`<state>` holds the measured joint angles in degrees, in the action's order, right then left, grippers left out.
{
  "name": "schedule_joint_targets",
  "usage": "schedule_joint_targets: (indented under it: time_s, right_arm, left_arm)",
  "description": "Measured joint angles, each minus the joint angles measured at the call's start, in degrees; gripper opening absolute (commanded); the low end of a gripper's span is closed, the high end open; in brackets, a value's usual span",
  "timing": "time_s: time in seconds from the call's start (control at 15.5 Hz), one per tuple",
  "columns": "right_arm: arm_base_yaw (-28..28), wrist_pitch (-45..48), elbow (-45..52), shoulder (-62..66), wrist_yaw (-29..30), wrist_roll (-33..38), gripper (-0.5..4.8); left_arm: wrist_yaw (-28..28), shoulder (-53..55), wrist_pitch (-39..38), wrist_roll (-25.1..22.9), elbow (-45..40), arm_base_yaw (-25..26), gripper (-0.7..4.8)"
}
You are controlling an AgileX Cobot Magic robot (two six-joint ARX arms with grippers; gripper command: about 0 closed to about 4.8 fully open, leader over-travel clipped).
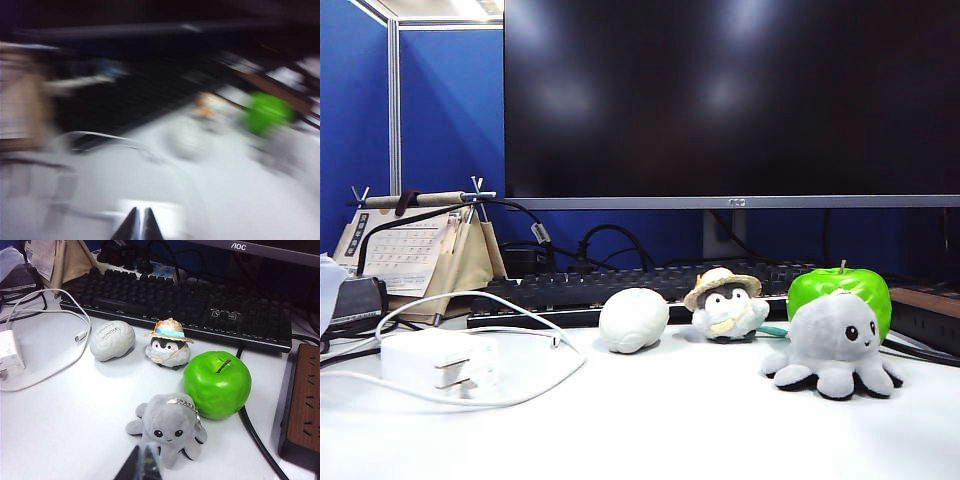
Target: Place the tilting octopus upright.
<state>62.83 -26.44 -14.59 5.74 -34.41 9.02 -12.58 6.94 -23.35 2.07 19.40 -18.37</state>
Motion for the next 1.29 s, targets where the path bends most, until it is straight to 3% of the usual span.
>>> schedule_joint_targets:
  time_s: [0.19,0.45,0.71,0.97,1.29]
  right_arm:
    - [0.00,0.00,0.00,0.00,0.00,0.00,-0.05]
    - [0.00,0.00,0.00,-0.02,0.00,0.00,-0.05]
    - [0.00,0.00,0.00,0.00,0.00,0.00,-0.05]
    - [0.00,0.00,0.00,-0.02,0.00,0.00,-0.05]
    - [0.00,0.00,0.00,-0.02,0.00,0.00,-0.05]
  left_arm:
    - [0.04,-2.64,0.09,0.09,0.02,10.05,0.25]
    - [1.66,-3.34,0.59,0.09,-0.48,15.61,0.25]
    - [2.21,-3.32,2.25,0.13,-5.05,16.00,0.25]
    - [2.27,-3.37,11.87,0.20,-9.81,16.00,0.25]
    - [2.43,-4.85,15.43,1.22,-13.22,16.00,0.25]
